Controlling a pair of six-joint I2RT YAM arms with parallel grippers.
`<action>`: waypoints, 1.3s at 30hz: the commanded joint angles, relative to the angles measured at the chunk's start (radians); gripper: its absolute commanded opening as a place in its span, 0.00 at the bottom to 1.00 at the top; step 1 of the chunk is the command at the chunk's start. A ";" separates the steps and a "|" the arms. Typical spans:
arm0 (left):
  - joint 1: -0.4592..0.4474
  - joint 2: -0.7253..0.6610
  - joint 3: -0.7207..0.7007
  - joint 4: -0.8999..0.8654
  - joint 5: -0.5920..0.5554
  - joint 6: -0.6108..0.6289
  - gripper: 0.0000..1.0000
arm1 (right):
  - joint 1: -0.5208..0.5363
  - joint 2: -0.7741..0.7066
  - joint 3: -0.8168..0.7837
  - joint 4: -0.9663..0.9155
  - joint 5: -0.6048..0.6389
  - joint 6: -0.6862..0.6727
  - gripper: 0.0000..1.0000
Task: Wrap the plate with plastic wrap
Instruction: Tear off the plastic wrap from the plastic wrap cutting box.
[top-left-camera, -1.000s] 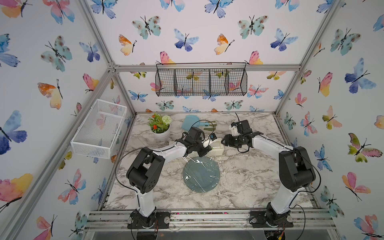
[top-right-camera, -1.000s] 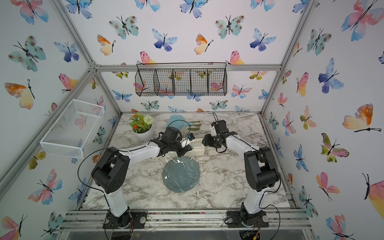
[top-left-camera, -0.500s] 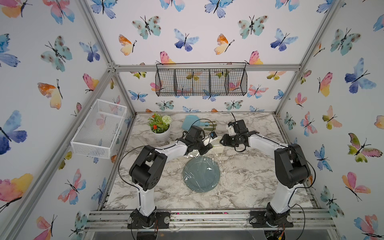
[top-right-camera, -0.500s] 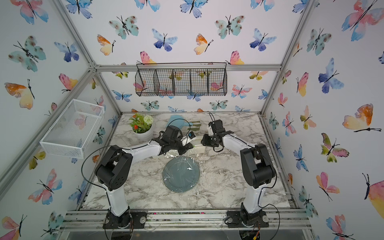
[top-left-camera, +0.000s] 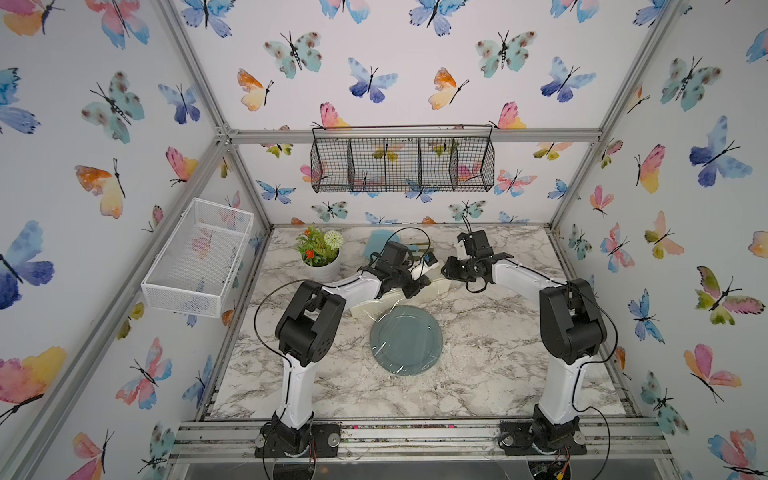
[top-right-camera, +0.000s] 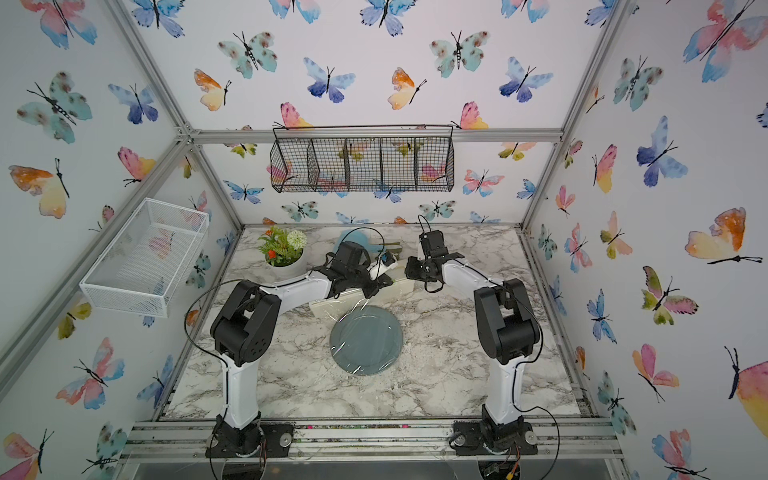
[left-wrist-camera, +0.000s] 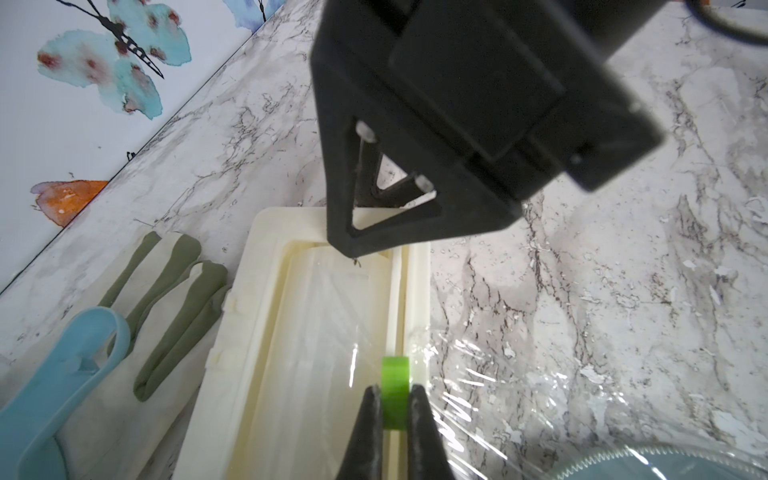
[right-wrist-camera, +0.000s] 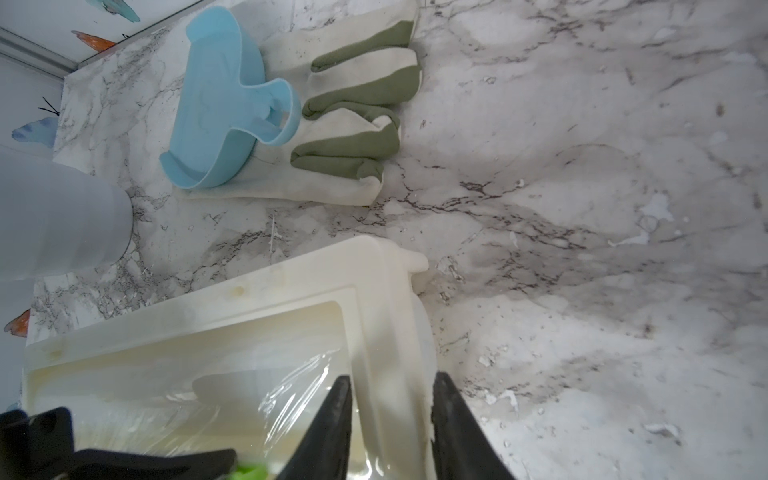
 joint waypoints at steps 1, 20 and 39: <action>-0.004 0.023 -0.081 -0.132 -0.071 0.022 0.00 | -0.006 0.131 -0.058 -0.178 0.149 -0.013 0.34; 0.040 -0.102 -0.140 -0.276 -0.182 -0.016 0.00 | -0.053 0.160 -0.050 -0.237 0.231 -0.048 0.35; 0.063 -0.219 -0.207 -0.475 -0.395 -0.022 0.00 | -0.056 0.181 -0.009 -0.252 0.224 -0.065 0.35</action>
